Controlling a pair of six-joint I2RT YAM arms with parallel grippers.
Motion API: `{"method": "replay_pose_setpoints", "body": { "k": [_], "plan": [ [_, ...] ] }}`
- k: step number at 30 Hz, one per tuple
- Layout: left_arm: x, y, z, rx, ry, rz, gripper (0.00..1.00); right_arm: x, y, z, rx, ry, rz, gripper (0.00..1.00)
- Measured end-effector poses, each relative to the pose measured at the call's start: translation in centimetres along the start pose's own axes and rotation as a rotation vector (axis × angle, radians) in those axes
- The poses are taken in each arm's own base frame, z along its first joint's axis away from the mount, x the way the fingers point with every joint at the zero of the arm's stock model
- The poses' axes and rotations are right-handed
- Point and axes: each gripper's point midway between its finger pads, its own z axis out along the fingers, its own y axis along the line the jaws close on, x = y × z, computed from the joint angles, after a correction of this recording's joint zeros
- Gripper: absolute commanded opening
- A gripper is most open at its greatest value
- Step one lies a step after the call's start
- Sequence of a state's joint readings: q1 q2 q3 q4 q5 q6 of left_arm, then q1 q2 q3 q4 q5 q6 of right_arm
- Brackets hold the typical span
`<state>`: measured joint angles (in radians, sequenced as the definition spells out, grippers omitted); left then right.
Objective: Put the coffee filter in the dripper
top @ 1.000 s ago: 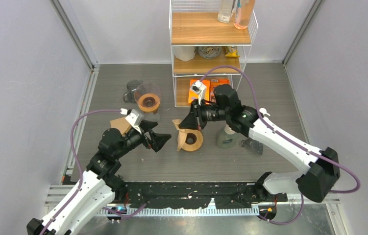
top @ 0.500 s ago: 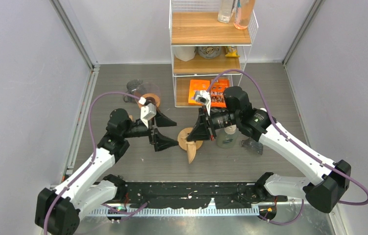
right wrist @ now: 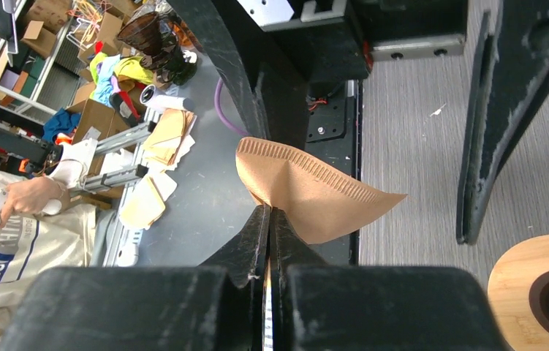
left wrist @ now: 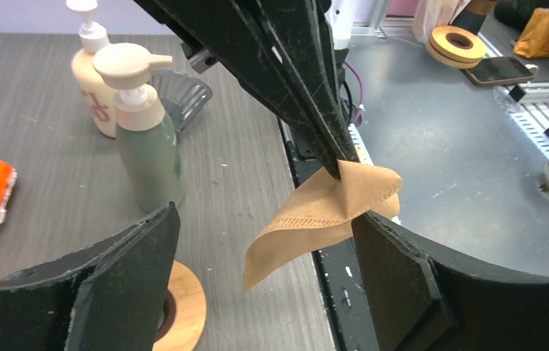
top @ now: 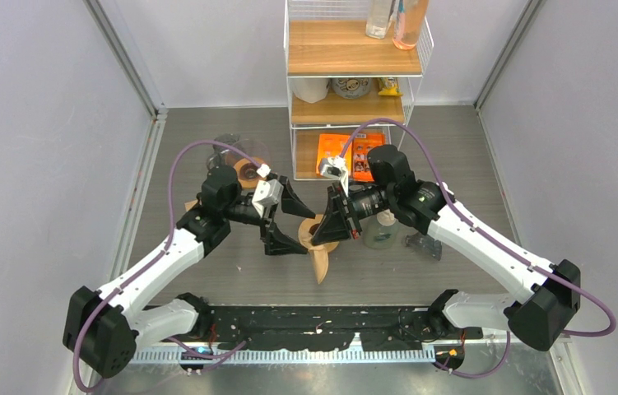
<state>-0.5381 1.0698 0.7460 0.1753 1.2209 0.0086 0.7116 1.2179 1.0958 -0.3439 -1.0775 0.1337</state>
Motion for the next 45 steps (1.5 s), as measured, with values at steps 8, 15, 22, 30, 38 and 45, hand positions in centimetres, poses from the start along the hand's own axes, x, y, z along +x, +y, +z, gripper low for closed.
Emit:
{"method": "replay_pose_setpoints", "body": {
  "k": [8,15,22,30,38,45],
  "plan": [
    [1.8,-0.2,0.8,0.028,0.045,-0.056,0.65,-0.7,0.5,0.0,-0.025,-0.016,-0.034,0.05],
    [1.9,-0.8,1.3,0.055,0.056,-0.072,0.15,-1.1,0.6,0.0,-0.029,-0.026,-0.054,0.14],
    [1.9,-0.7,1.3,0.053,0.058,-0.065,0.00,-2.1,-0.5,-0.8,0.097,-0.033,-0.052,0.71],
    [1.8,-0.5,1.1,0.006,0.053,-0.059,0.00,-4.6,-2.5,-5.7,0.464,-0.176,-0.116,0.93],
    [2.4,0.0,0.9,-0.075,0.033,-0.111,0.00,-2.1,-5.0,-8.9,0.708,-0.237,-0.121,0.95],
    [2.5,1.1,0.3,-0.208,-0.003,-0.147,0.00,0.5,-6.1,-8.6,0.710,-0.217,-0.146,0.95]
  ]
}}
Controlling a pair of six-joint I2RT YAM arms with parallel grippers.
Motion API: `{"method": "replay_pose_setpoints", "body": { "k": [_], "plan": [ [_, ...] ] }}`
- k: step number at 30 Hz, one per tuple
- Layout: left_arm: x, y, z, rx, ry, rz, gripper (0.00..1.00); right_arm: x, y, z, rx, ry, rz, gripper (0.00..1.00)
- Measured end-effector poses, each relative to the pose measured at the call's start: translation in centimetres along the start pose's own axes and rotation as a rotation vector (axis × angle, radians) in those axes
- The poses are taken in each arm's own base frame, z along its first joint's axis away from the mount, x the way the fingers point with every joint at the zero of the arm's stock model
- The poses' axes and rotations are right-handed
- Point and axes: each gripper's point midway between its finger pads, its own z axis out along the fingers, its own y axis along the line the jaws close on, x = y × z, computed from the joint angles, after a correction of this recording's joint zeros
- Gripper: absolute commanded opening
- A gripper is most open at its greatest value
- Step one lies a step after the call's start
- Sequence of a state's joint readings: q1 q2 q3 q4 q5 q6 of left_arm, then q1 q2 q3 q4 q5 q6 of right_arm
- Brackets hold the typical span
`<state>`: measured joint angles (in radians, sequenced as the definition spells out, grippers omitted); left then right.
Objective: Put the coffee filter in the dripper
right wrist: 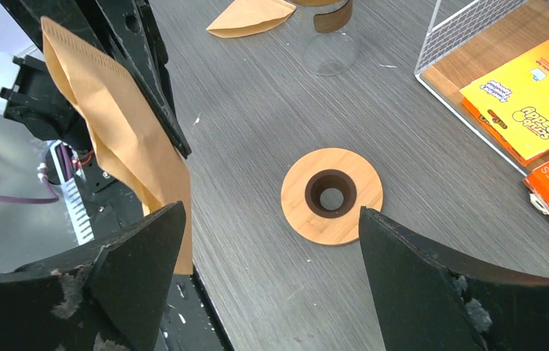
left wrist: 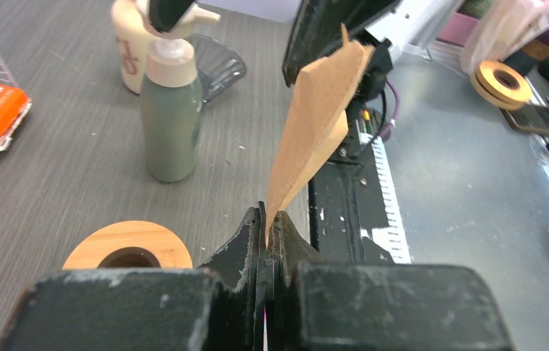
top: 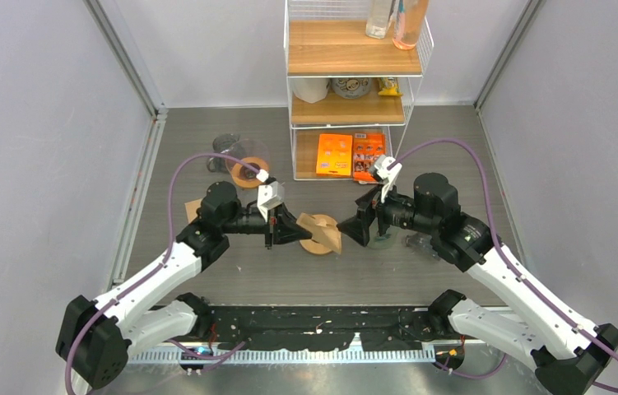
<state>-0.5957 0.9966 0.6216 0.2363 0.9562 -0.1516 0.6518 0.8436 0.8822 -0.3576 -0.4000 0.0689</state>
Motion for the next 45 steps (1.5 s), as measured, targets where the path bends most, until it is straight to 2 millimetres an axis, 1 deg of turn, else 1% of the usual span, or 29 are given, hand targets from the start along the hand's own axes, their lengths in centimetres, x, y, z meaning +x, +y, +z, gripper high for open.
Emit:
{"method": "replay_pose_setpoints", "body": {
  "k": [3,7,10,13,18,21,25,28,35,45],
  "plan": [
    [0.0,0.6,-0.3,-0.062,-0.017,-0.009,0.00,0.2,-0.2,0.2,0.001,-0.006,-0.014,0.95],
    [0.4,1.3,-0.7,-0.122,-0.038,-0.005,0.00,0.0,-0.4,0.4,0.006,-0.022,-0.023,0.95],
    [0.8,1.8,-0.7,-0.149,-0.038,-0.011,0.00,-0.2,-0.8,0.3,0.036,-0.030,-0.021,0.97],
    [0.7,2.1,-0.8,-0.168,-0.044,-0.009,0.00,-0.4,-1.3,0.1,0.069,-0.043,-0.020,0.98],
    [0.3,2.4,-0.9,-0.178,-0.060,-0.010,0.00,-1.0,-1.3,-0.2,0.078,-0.067,-0.023,0.98],
    [0.2,2.4,-0.9,-0.181,-0.066,-0.011,0.00,-0.6,-1.5,0.2,0.079,-0.049,-0.011,0.98],
    [0.0,2.4,-1.0,-0.183,-0.078,-0.010,0.00,0.6,-2.0,1.2,0.084,0.001,0.012,0.98],
    [-0.1,2.4,-1.0,-0.184,-0.085,-0.009,0.00,1.2,-2.2,1.5,0.086,0.026,0.022,0.97],
    [-0.3,2.4,-1.0,-0.184,-0.093,-0.003,0.00,1.4,-2.0,1.5,0.077,0.033,0.024,0.97],
    [-0.4,2.7,-1.2,-0.201,-0.096,-0.003,0.00,1.6,-2.5,1.1,0.108,0.038,0.026,0.98]
  ]
}}
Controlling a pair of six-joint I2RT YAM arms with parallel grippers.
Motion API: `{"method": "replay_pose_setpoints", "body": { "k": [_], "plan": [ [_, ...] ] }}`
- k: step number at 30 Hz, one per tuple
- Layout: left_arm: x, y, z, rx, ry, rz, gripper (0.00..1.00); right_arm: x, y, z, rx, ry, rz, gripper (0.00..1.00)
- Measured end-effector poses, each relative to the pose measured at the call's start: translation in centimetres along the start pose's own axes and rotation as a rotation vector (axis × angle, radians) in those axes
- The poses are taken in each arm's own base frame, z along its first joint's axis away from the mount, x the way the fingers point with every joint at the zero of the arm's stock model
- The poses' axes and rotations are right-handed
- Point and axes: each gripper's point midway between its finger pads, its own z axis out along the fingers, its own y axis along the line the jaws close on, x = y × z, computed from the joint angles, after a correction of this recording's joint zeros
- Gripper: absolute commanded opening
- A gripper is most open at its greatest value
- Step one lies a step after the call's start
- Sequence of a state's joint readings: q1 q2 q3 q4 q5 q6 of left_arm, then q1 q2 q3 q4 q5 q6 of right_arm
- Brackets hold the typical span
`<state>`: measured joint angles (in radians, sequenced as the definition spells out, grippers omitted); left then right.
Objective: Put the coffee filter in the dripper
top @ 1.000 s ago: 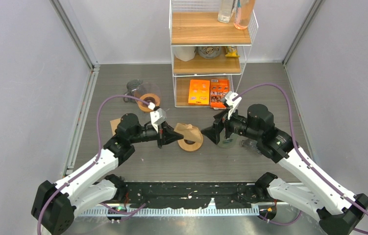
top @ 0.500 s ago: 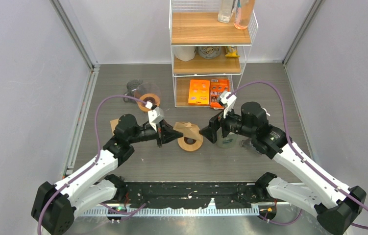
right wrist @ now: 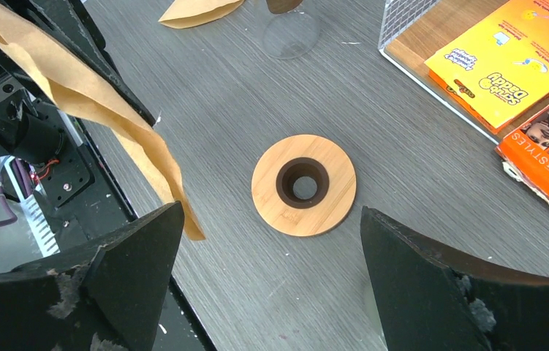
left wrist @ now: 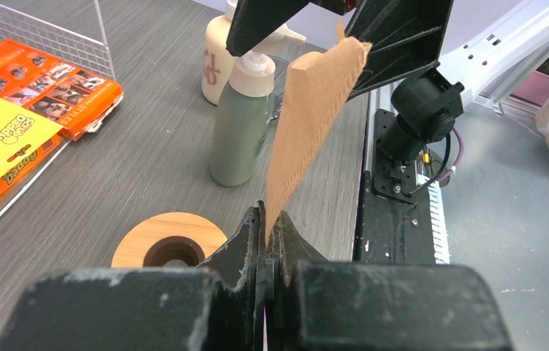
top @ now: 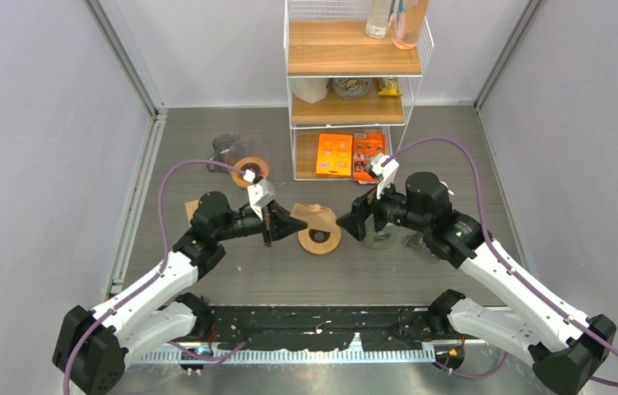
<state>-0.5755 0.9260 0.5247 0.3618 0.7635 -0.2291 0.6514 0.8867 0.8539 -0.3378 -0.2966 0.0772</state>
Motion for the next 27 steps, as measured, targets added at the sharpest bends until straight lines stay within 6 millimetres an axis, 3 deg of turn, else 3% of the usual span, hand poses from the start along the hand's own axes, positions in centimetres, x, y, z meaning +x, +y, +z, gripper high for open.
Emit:
{"method": "replay_pose_setpoints", "body": {
  "k": [16,27],
  "plan": [
    [-0.9,0.2,-0.3,-0.030,-0.028,0.017,0.00,0.4,0.1,-0.1,-0.003,0.016,0.013,0.97],
    [-0.9,0.1,-0.3,-0.026,-0.030,0.008,0.00,-0.5,1.2,0.4,-0.068,-0.015,0.030,0.98]
  ]
}}
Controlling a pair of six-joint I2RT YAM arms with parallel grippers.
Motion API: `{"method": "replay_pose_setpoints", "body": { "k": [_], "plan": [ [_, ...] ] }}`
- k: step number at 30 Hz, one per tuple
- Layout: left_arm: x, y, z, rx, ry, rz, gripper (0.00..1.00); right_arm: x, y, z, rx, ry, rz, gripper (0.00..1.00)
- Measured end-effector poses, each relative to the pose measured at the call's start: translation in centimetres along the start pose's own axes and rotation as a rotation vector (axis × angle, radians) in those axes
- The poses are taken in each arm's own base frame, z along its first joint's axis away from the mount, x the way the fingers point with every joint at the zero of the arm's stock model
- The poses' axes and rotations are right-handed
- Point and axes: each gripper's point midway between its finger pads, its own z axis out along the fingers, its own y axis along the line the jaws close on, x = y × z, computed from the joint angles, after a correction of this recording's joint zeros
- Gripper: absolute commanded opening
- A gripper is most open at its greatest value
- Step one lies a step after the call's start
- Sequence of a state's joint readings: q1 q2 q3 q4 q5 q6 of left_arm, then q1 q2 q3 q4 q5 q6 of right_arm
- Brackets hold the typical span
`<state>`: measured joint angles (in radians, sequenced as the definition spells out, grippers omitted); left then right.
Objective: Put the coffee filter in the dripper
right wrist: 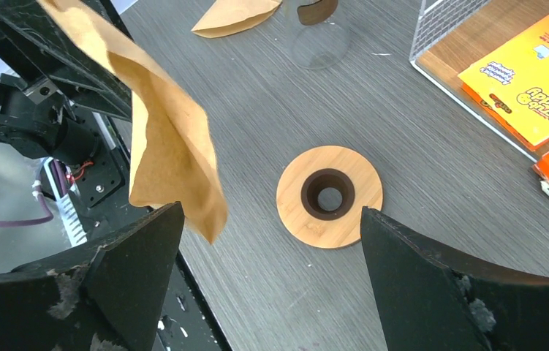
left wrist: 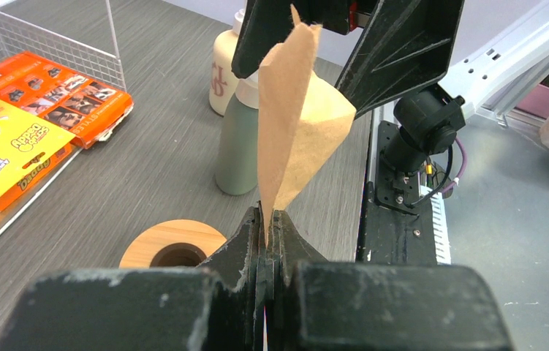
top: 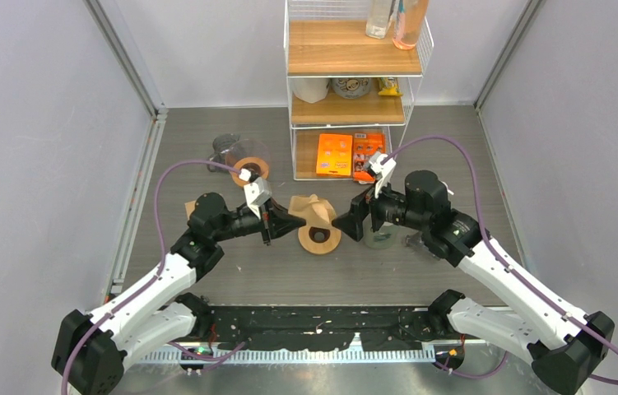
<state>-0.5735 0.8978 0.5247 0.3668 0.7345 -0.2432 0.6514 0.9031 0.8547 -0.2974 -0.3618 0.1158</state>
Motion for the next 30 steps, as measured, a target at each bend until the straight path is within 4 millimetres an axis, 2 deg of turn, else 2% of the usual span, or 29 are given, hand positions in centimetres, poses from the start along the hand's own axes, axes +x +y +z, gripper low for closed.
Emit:
{"method": "replay_pose_setpoints", "body": {
  "k": [10,18,22,26,30],
  "plan": [
    [0.4,-0.7,0.3,0.059,0.012,-0.015,0.00,-1.5,1.2,0.6,-0.074,-0.055,0.009,0.95],
    [0.6,-1.7,0.3,0.125,0.022,-0.012,0.00,-0.9,1.9,2.1,-0.144,-0.011,0.033,0.91],
    [0.8,-1.8,0.3,0.135,0.027,-0.014,0.00,-1.2,3.2,1.9,-0.222,-0.015,0.023,0.82],
    [1.2,-1.9,0.4,0.152,0.041,-0.024,0.00,-1.3,4.4,1.9,-0.301,-0.016,0.012,0.66],
    [1.3,-2.1,0.5,0.170,0.044,-0.024,0.00,-0.9,4.7,2.3,-0.332,0.002,0.022,0.55]
  ]
}}
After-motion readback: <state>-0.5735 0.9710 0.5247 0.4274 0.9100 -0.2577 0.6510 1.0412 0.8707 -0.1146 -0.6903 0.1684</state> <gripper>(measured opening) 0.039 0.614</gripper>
